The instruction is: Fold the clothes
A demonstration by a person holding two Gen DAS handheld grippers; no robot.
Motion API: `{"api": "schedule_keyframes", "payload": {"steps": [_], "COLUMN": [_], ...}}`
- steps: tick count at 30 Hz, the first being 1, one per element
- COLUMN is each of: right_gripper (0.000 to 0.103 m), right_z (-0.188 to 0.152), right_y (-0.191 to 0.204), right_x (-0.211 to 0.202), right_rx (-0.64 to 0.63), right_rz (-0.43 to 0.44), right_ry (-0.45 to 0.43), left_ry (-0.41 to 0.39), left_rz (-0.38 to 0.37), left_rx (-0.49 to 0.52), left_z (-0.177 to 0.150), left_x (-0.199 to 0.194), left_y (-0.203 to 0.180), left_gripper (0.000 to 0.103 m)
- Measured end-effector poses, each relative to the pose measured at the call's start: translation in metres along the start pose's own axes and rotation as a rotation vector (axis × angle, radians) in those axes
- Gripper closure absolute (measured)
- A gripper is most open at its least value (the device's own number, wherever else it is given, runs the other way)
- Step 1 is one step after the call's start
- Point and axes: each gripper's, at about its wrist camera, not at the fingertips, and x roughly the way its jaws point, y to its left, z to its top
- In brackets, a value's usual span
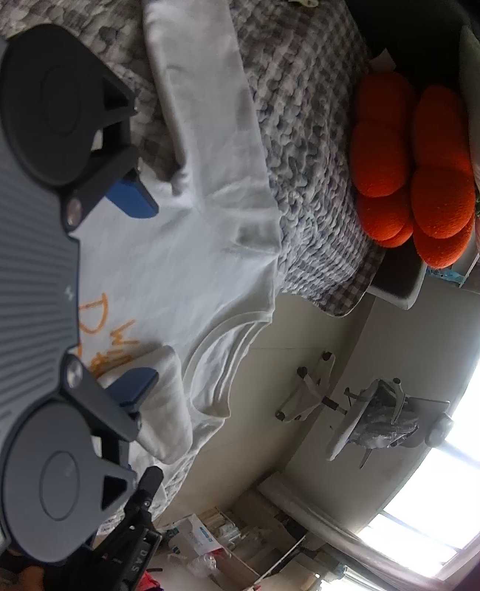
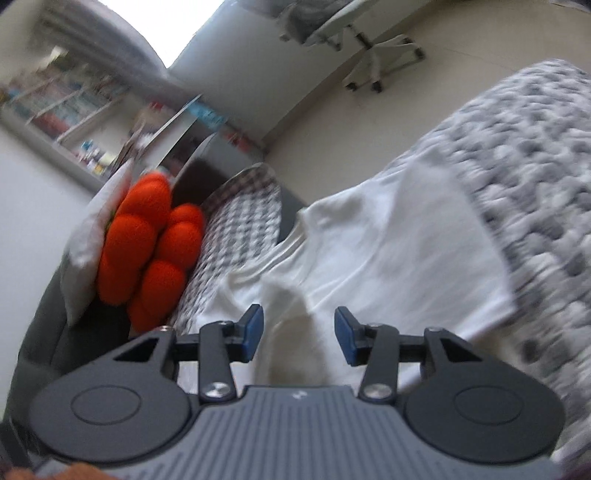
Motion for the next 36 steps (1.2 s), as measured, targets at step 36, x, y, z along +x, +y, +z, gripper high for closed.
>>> {"api": "schedule_keyframes", "payload": {"steps": [36], "right_gripper": [0.055], "right_z": [-0.105], "right_y": [0.093], "right_x": [0.054], "right_rx": [-0.705], "right_rz": [0.148], "right_ry": [0.231], "left_ry": [0.150], "left_rz": [-0.317], "left_rx": [-0.400], "left_z": [-0.005], "left_x": [0.034], "left_y": [0.054], "left_gripper": [0.041]}}
